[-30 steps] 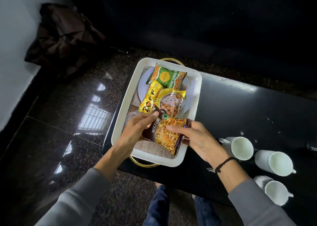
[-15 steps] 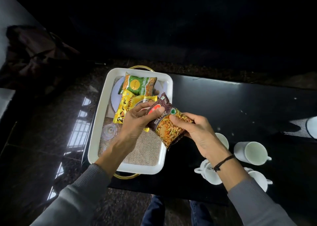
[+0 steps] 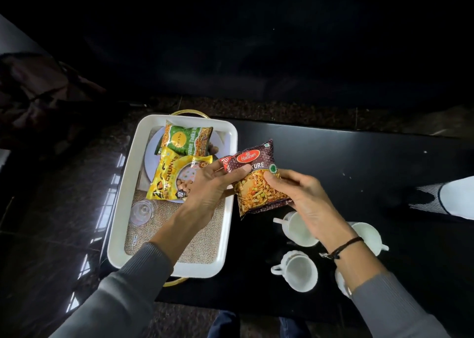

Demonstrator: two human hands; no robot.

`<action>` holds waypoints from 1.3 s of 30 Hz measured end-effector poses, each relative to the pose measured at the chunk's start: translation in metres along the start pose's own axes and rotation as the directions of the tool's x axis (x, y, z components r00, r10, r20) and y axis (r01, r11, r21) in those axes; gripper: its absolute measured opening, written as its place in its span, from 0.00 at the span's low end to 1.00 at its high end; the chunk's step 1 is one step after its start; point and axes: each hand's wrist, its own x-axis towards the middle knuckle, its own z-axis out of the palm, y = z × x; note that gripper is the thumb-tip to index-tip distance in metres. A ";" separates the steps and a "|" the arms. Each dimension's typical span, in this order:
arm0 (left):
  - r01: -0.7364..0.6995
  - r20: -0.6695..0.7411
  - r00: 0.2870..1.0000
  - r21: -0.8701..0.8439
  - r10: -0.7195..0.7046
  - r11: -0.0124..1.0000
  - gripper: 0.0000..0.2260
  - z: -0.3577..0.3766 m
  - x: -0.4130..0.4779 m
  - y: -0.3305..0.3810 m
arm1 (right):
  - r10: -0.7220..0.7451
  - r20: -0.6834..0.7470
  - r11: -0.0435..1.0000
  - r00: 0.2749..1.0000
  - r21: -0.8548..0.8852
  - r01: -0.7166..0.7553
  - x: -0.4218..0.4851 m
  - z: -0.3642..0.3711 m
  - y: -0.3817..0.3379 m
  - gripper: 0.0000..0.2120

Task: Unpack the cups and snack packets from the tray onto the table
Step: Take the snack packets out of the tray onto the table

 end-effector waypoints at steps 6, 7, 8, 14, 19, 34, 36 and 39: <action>0.075 0.096 0.993 -0.035 -0.072 0.997 0.23 0.022 0.007 -0.005 | 0.005 -0.093 1.000 0.996 0.018 -0.004 0.009 -0.012 -0.002 0.16; 0.068 0.087 0.994 -0.032 -0.065 0.997 0.23 0.024 0.009 -0.006 | 0.013 -0.088 1.000 0.996 0.016 -0.012 0.010 -0.015 -0.003 0.17; 0.056 0.075 0.996 -0.028 -0.054 0.998 0.22 0.027 0.011 -0.007 | 0.021 -0.078 1.000 0.997 0.011 -0.020 0.012 -0.018 -0.004 0.18; 0.030 0.083 0.996 0.039 -0.033 0.999 0.19 0.041 0.030 -0.006 | 0.018 -0.095 1.000 0.995 -0.019 -0.019 0.026 -0.035 -0.006 0.21; -0.053 0.019 0.998 0.106 0.051 0.993 0.21 0.054 0.053 -0.003 | 0.001 -0.144 0.998 0.990 -0.061 -0.010 0.052 -0.043 -0.008 0.20; -0.250 0.069 0.930 0.838 0.361 0.484 0.23 0.053 0.055 -0.018 | -0.258 -0.202 0.800 0.945 -0.592 0.092 0.078 -0.033 0.003 0.14; -0.268 0.077 0.922 0.836 0.380 0.479 0.23 0.051 0.050 -0.017 | -0.289 -0.201 0.776 0.936 -0.622 0.106 0.075 -0.029 0.002 0.15; -0.319 0.093 0.898 0.812 0.431 0.489 0.23 0.047 0.039 -0.015 | -0.316 -0.183 0.760 0.931 -0.636 0.132 0.066 -0.019 -0.003 0.13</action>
